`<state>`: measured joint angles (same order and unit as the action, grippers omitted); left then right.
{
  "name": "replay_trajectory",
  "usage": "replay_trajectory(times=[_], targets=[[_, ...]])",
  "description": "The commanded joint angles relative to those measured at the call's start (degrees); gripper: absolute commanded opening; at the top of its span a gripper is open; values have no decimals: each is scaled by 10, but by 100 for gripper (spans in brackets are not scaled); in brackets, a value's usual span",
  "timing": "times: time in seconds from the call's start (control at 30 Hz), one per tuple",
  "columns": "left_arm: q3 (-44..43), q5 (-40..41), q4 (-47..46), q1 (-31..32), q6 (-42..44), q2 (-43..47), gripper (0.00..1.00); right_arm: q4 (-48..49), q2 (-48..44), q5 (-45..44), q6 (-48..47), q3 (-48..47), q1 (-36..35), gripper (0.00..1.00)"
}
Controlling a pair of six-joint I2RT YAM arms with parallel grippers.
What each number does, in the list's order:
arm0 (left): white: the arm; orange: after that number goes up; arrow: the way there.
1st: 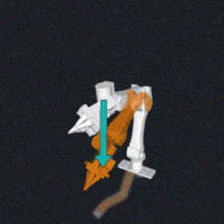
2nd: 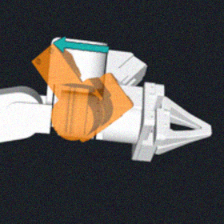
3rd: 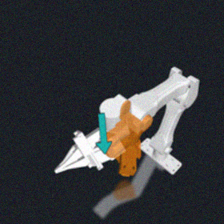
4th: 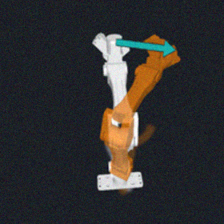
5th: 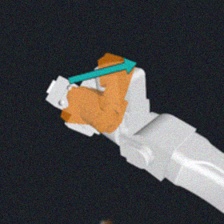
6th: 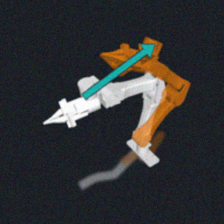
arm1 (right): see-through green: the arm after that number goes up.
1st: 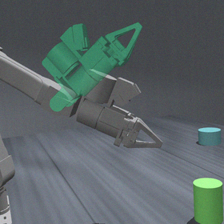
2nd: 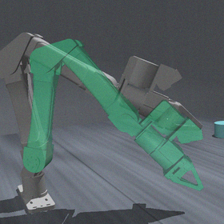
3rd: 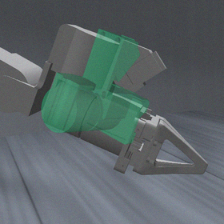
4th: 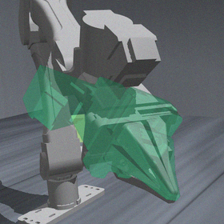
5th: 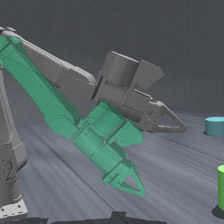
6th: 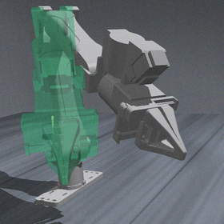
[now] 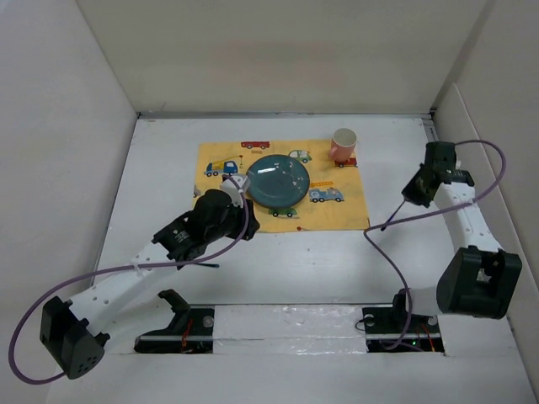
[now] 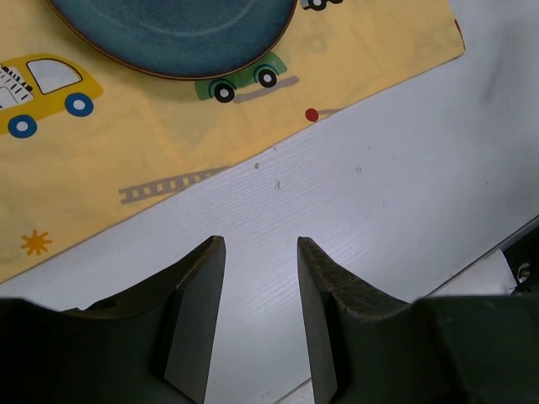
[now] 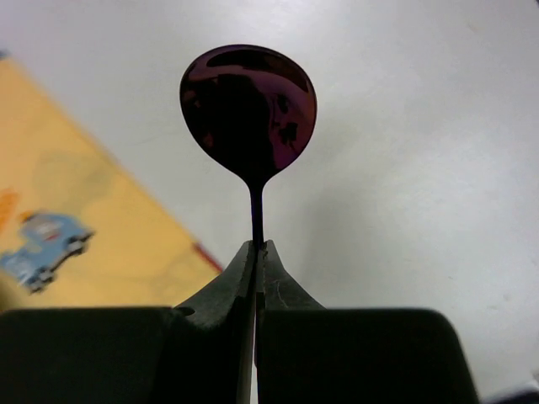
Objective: Set the dinner table for one person
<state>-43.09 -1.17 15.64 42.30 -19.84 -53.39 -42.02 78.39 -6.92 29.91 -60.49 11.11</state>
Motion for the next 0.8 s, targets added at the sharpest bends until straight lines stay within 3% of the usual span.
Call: replay_trajectory(times=[0.0,0.17,0.27,0.4,0.57,0.77], targets=[[-6,29,-18,1,-11,-6,37,-32,-21,30,-50,-56,-64,0],[-17,63,-7,1,-40,-18,36,-18,24,147,-99,-76,-176,0],[-30,87,4,1,-66,-28,36,2,74,182,-106,-89,-226,0],[-31,68,-1,-46,-108,-29,37,28,147,204,-124,-120,-308,0],[-38,56,3,-93,-161,-49,37,53,230,198,-144,-191,-327,0],[-78,115,77,-99,-224,-80,35,67,320,201,-135,-286,-294,0]])
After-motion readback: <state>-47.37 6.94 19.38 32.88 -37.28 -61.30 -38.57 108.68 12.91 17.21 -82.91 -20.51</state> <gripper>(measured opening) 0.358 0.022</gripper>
